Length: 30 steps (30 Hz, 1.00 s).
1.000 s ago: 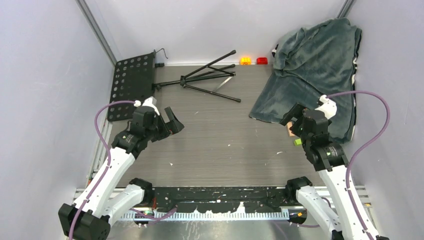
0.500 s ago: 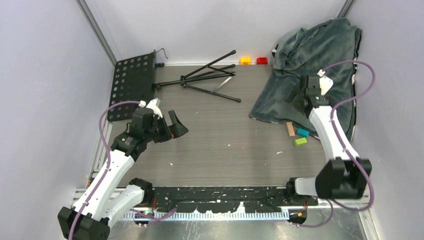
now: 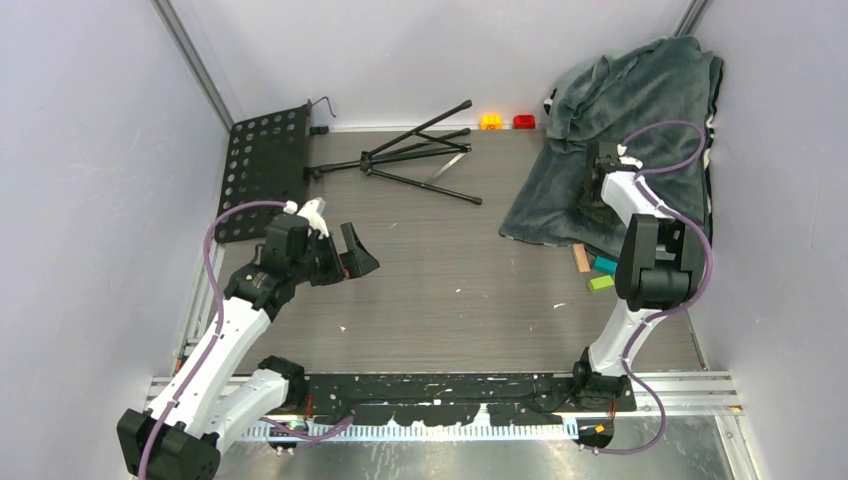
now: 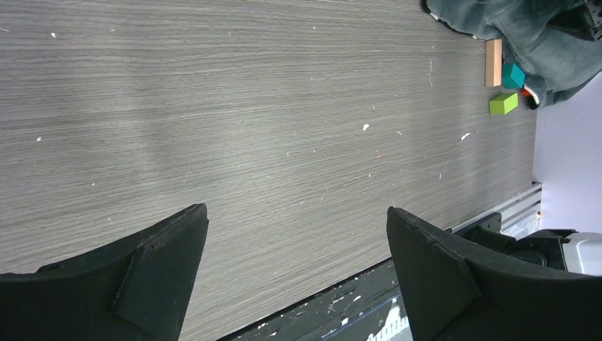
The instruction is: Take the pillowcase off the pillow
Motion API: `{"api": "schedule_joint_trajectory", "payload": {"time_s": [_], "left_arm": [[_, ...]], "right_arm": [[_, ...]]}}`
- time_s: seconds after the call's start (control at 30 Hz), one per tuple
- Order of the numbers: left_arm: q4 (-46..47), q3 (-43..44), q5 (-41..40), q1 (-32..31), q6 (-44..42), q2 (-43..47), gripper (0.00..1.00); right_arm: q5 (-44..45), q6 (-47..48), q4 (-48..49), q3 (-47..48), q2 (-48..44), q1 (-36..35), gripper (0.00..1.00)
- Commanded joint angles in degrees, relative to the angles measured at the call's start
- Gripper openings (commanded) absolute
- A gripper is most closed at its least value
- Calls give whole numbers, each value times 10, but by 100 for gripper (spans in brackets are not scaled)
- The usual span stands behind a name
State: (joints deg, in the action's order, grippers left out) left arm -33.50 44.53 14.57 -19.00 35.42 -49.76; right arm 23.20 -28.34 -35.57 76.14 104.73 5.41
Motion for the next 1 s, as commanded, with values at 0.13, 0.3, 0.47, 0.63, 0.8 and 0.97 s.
{"api": "schedule_joint_trajectory", "payload": {"time_s": [0.13,0.3,0.47,0.63,0.8,0.97], "left_arm": [[7,-1,0,3,-24,15,100],[5,9,-3,2,-24,19,100],[-3,26,-3,3,-27,20,100],[-9,29,-4,3,-28,30,100],[-11,32,-9,3,-20,39,99],[-24,45,-5,3,-4,39,99]], "right_arm": [[71,41,10,72,-86,7,1],[14,47,-65,182,-143,-4,0],[-9,53,-117,274,-201,-82,0],[25,35,-147,327,-218,-215,0],[-57,-45,-67,282,-230,-356,2],[-266,-53,2,272,-198,-394,66]]}}
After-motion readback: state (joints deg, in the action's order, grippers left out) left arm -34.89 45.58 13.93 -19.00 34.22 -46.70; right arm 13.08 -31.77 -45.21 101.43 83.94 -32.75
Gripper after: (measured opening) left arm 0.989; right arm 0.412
